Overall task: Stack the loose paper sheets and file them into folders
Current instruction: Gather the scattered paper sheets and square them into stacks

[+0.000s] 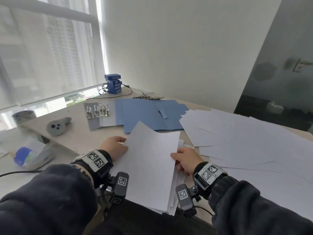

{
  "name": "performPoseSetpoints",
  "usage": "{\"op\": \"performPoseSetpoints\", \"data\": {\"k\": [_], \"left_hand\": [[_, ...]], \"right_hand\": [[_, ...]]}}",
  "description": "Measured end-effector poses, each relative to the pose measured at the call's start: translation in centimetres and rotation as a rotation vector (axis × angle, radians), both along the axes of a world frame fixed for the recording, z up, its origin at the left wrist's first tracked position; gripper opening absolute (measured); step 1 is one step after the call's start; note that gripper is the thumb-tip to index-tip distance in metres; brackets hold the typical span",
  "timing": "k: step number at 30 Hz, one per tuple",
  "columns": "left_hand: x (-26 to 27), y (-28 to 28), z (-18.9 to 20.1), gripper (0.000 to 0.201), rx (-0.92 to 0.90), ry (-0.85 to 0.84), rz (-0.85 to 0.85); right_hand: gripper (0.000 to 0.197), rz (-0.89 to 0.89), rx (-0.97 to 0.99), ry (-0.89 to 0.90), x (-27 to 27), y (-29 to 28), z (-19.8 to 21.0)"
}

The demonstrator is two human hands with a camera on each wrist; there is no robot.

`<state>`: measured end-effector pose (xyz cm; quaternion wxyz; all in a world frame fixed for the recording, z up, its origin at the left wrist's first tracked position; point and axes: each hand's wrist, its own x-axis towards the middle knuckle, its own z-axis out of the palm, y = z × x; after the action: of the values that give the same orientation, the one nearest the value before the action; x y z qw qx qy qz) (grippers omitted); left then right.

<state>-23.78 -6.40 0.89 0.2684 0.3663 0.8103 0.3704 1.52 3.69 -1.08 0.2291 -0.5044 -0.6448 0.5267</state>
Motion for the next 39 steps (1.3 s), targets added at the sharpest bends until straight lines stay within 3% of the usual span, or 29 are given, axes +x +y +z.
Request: {"op": "performPoseSetpoints", "data": {"k": [8,13,17,22,28,34,39], "left_hand": [[1.4,0.9,0.8,0.051,0.11,0.029,-0.051],[6.0,2.0,2.5,0.027,0.174,0.062,-0.212],[11.7,3.6,2.3,0.012,0.181,-0.031,-0.389],[19.0,5.9,0.9,0.011,0.147,-0.13,-0.559],[26.5,9.0,-1.1,0.012,0.114,-0.198,-0.68],[32.7,11.8,-2.1,0.025,0.141,-0.079,-0.751],[34.9,15.1,-2.2,0.04,0.059,0.061,-0.73]], "right_hand": [[0.023,-0.116,-0.066,-0.005,2.2,0.2,-0.3],[0.018,-0.151,-0.046,0.021,4.9,0.3,-0.3],[0.02,-0.146,0.01,0.001,7.9,0.2,-0.3],[0.023,-0.227,0.106,-0.076,14.2,0.1,0.2],[0.02,-0.469,0.128,-0.092,23.9,0.2,0.3],[0.014,-0.709,0.11,-0.092,32.3,-1.0,0.0],[0.014,-0.838,0.107,-0.116,37.1,-2.0,0.0]]}}
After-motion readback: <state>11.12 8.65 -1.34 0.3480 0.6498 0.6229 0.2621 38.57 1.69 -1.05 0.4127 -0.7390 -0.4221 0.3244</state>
